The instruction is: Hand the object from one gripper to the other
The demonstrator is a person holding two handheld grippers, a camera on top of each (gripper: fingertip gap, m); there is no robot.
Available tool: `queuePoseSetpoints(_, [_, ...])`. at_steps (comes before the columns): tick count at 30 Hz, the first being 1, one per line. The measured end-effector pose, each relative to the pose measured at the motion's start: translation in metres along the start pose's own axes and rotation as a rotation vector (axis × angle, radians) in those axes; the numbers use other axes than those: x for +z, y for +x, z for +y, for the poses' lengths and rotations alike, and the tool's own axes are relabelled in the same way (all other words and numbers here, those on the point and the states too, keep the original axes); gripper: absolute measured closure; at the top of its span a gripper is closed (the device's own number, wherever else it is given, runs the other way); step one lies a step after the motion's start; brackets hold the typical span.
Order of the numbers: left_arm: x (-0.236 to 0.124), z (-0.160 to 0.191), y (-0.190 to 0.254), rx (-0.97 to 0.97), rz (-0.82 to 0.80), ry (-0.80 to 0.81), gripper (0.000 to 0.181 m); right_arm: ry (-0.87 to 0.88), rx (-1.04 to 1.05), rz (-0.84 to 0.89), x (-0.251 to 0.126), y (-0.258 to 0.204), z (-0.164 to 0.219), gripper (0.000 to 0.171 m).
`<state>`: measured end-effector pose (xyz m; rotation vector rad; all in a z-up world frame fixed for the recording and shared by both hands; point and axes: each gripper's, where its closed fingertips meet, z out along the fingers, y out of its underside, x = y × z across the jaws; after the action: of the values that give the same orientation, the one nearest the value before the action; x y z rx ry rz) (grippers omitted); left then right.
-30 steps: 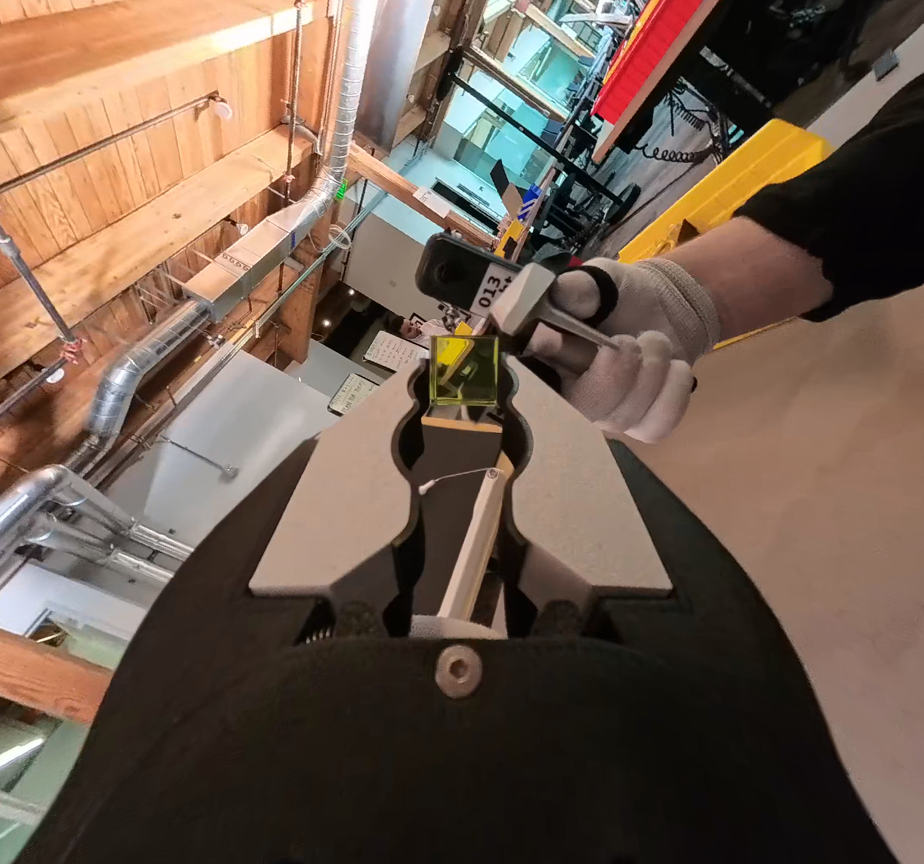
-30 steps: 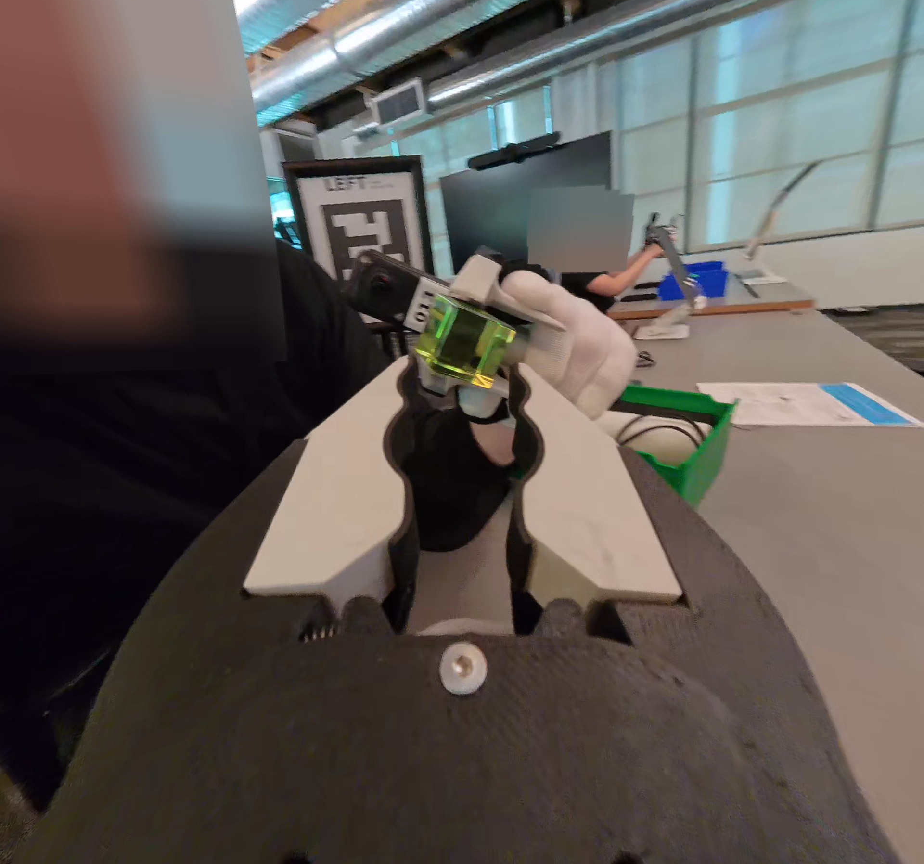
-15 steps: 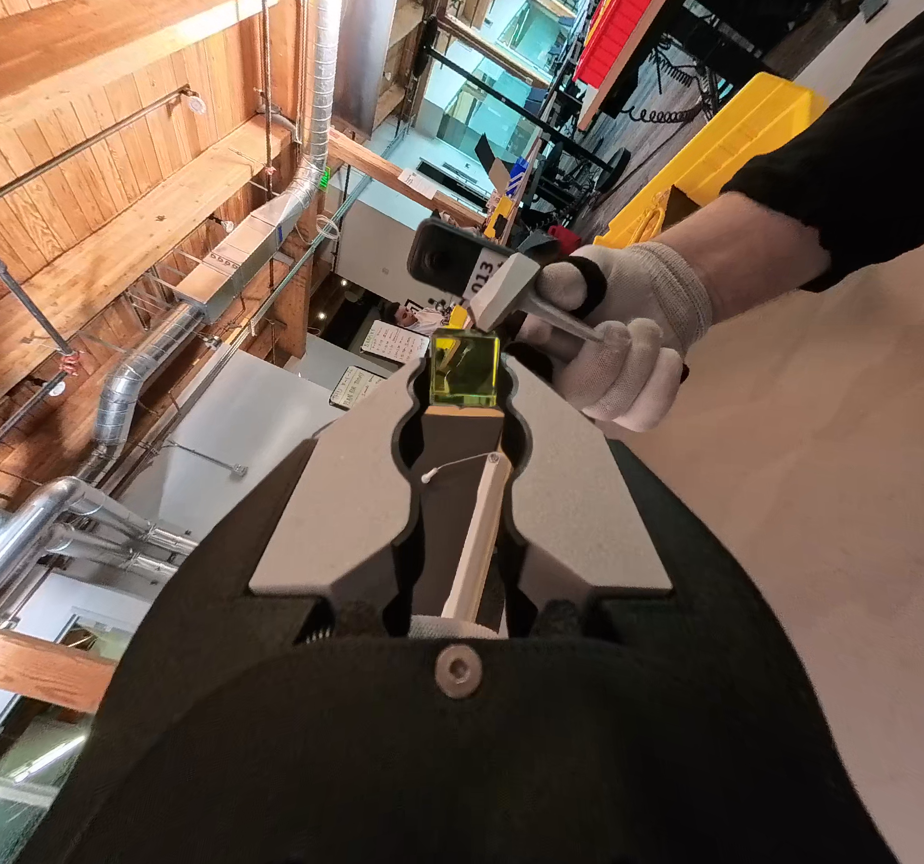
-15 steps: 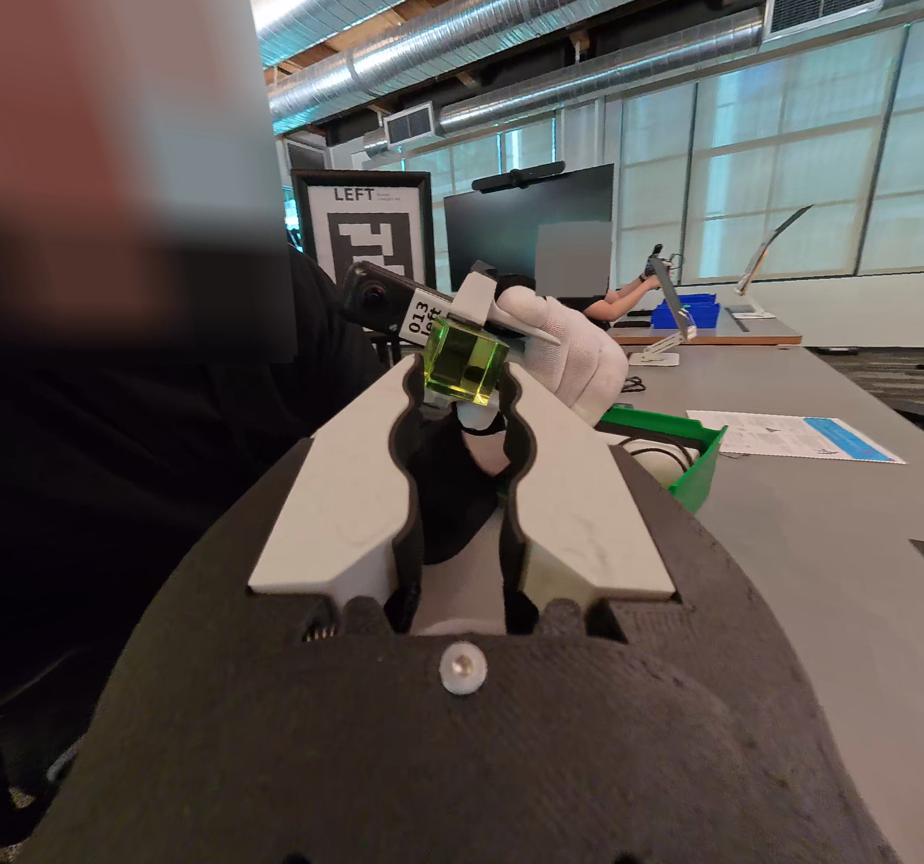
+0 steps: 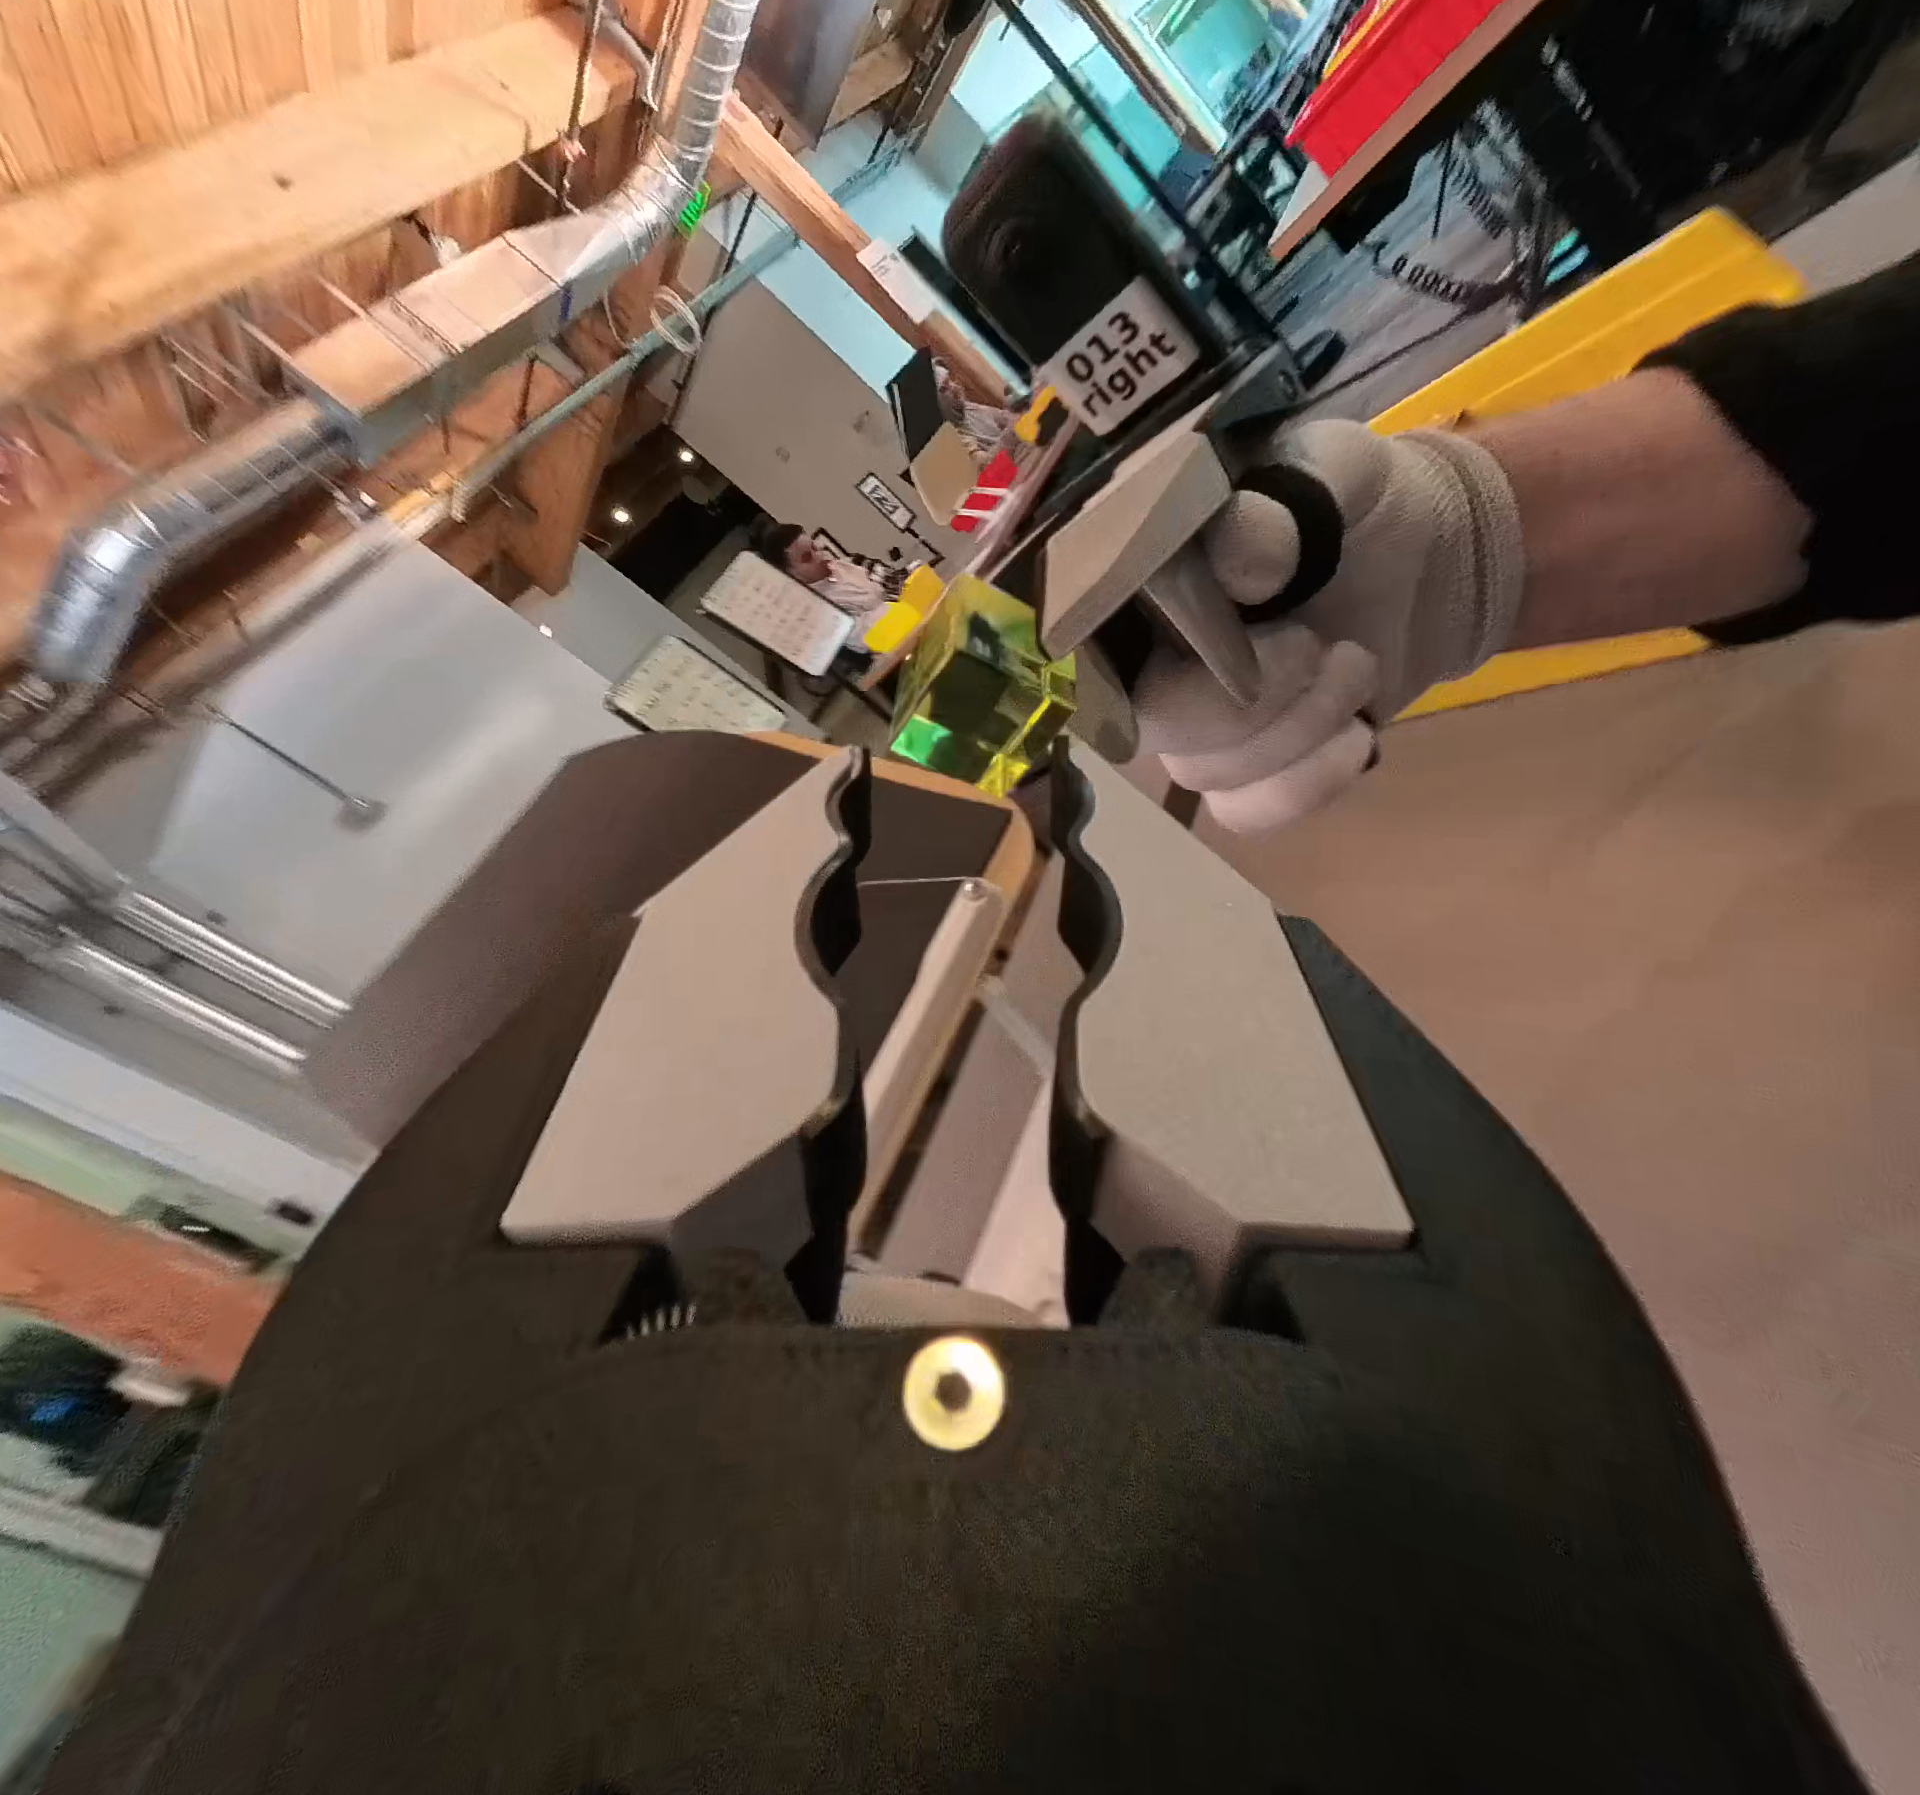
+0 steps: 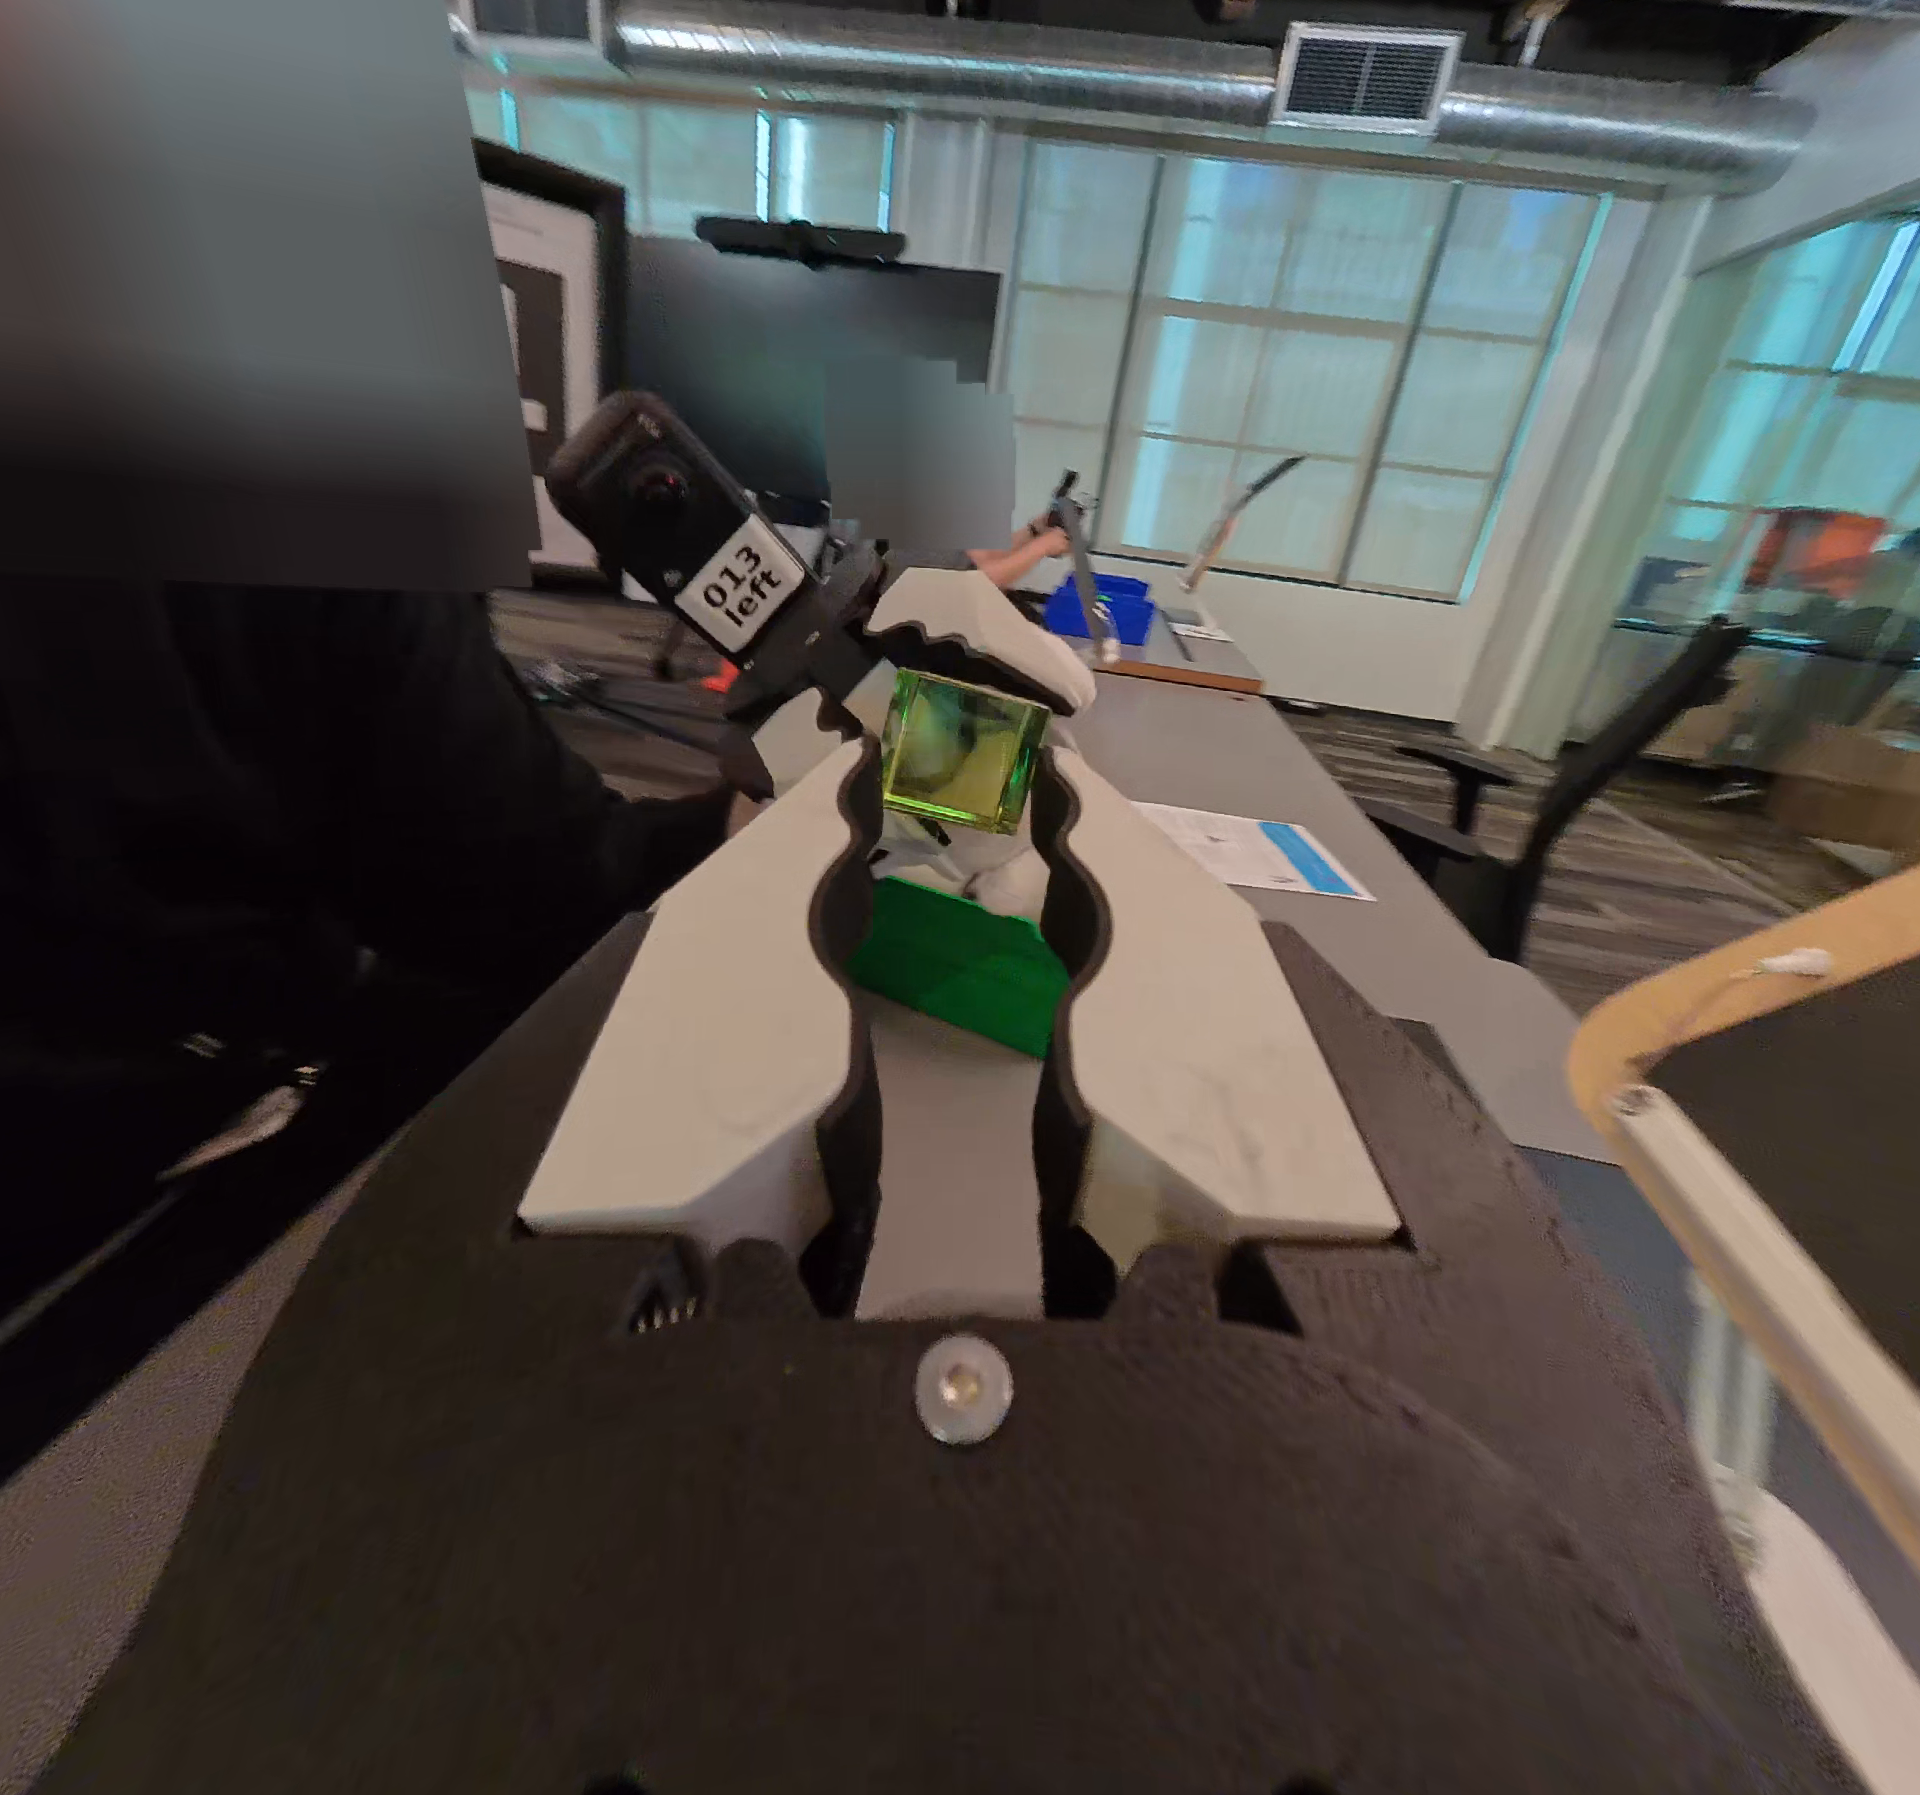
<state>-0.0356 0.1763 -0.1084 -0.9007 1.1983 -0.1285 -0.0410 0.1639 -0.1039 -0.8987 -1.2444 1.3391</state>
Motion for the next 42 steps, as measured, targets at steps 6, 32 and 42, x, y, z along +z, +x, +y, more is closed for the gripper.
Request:
queuePoseSetpoints(6, [-0.001,0.008,-0.01,-0.448,0.115,0.052,0.145,-0.146,-0.226,0.168,-0.011,0.013,-0.001,0.145])
queuePoseSetpoints(32, [0.02,0.03,-0.004,-0.745,0.118,-0.061,0.148,-0.737,-0.95,0.499,-0.007,0.042,0.031,0.145])
queuePoseSetpoints(42, [0.022,0.043,-0.008,-0.746,0.057,-0.128,0.152,-0.821,-1.096,0.583,-0.009,0.055,0.033,0.145])
